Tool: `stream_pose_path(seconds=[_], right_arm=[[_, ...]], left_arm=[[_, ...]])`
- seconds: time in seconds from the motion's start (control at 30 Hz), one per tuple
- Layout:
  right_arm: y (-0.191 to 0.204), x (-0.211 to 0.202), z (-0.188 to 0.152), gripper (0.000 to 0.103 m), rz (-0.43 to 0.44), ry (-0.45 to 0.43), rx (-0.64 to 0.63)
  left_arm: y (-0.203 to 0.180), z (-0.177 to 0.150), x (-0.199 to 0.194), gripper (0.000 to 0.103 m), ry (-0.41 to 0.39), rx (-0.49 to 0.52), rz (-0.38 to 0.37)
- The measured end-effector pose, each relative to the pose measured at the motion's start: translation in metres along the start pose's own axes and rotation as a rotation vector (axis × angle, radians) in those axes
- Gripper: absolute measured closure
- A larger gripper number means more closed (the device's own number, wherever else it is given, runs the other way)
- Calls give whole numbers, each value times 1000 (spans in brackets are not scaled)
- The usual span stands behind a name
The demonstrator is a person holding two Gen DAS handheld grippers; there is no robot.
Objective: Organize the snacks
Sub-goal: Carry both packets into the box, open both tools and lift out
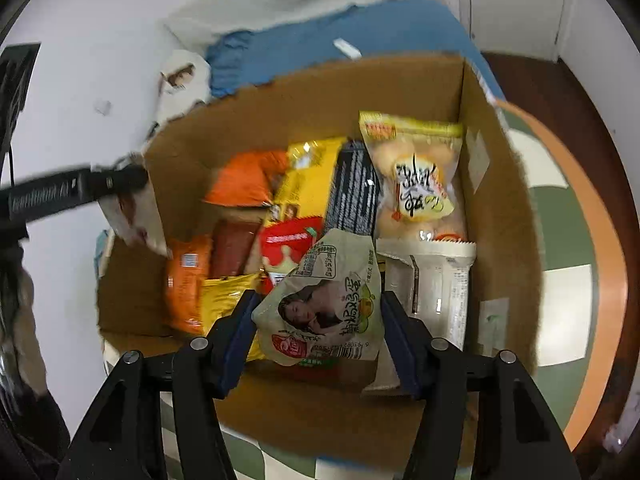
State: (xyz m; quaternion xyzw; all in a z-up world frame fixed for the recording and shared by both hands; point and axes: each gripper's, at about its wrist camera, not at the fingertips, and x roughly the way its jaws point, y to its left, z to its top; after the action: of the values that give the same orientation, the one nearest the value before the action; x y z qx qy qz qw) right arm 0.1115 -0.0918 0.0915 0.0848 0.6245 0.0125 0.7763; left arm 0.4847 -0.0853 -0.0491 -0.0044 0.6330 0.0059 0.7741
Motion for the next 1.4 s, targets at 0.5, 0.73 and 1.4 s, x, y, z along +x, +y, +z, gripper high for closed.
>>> stream_pose_path(seconds=[0.5,0.73,1.4], right_arm=[[13,5,21,5,-120,31,18],[3,-10,5,5,-154,15,13],[14,-120,-84,5,-221,-248,-60]], left_arm=[[8,-10,39,6,91,-21,3],[0,-55,23,6,55,-34,-47],[-7,-157,-94,6,-258,-35,-56]])
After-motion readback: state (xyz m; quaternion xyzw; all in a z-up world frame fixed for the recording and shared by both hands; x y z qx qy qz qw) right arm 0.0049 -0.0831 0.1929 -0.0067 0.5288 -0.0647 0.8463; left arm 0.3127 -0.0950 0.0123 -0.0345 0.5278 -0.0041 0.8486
